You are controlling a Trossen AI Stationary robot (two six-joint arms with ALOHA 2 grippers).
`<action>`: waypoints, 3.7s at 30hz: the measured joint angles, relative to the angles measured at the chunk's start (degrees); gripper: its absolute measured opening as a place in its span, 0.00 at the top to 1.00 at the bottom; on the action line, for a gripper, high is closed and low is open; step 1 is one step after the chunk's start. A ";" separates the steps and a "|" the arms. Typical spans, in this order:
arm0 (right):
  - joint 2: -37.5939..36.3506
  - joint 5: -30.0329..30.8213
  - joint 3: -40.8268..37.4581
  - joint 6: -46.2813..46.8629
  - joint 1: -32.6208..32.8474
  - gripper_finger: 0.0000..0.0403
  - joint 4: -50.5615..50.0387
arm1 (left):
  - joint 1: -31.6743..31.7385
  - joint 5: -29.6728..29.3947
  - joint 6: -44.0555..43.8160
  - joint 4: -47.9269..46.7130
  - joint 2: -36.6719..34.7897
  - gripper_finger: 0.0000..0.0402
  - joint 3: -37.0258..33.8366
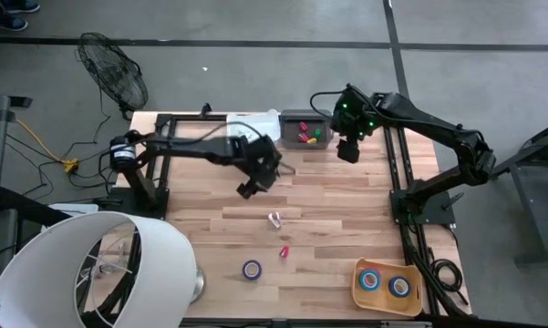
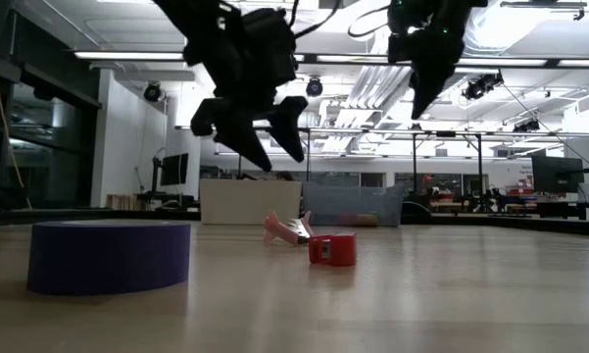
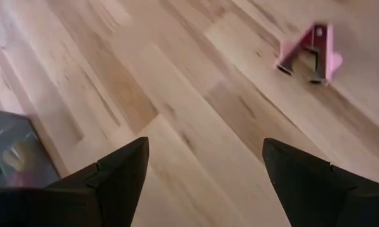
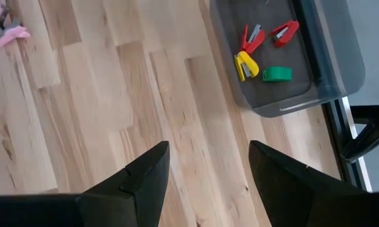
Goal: Pick and place Stapler, Stapler remover, tape
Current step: Put the pink staple remover into the white bin
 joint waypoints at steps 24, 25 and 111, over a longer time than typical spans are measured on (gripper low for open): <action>0.00 0.21 0.01 -1.21 0.01 0.48 -9.14 | -13.34 -9.50 4.18 -5.83 3.63 0.21 4.81; 0.00 0.22 0.00 -1.19 0.00 0.48 -9.36 | -13.91 -9.37 5.90 -5.60 4.03 0.21 4.81; -0.02 0.44 0.02 4.91 0.02 0.48 -7.90 | -13.33 3.69 9.97 -0.42 15.97 0.58 4.69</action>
